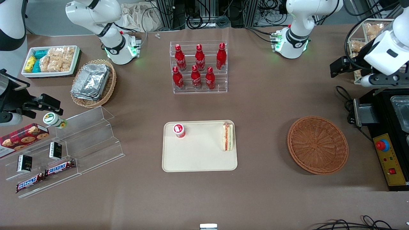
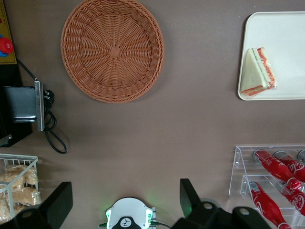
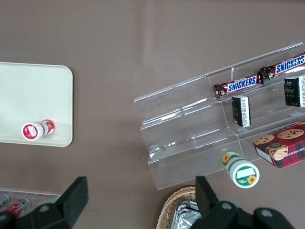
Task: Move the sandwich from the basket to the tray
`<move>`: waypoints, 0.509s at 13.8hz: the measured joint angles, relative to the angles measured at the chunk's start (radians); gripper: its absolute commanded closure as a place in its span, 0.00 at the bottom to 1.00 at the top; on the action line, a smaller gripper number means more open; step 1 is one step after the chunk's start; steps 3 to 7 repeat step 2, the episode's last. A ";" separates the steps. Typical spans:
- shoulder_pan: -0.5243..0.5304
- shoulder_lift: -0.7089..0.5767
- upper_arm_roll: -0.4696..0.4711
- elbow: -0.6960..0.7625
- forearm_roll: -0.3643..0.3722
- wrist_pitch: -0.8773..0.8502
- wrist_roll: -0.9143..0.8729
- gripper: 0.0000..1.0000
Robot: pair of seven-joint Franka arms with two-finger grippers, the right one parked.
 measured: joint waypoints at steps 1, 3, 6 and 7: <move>-0.009 0.002 -0.001 0.000 0.000 0.004 0.000 0.00; -0.018 0.007 -0.002 0.002 0.000 0.010 0.000 0.00; -0.018 0.007 -0.002 0.002 0.000 0.010 0.000 0.00; -0.018 0.007 -0.002 0.002 0.000 0.010 0.000 0.00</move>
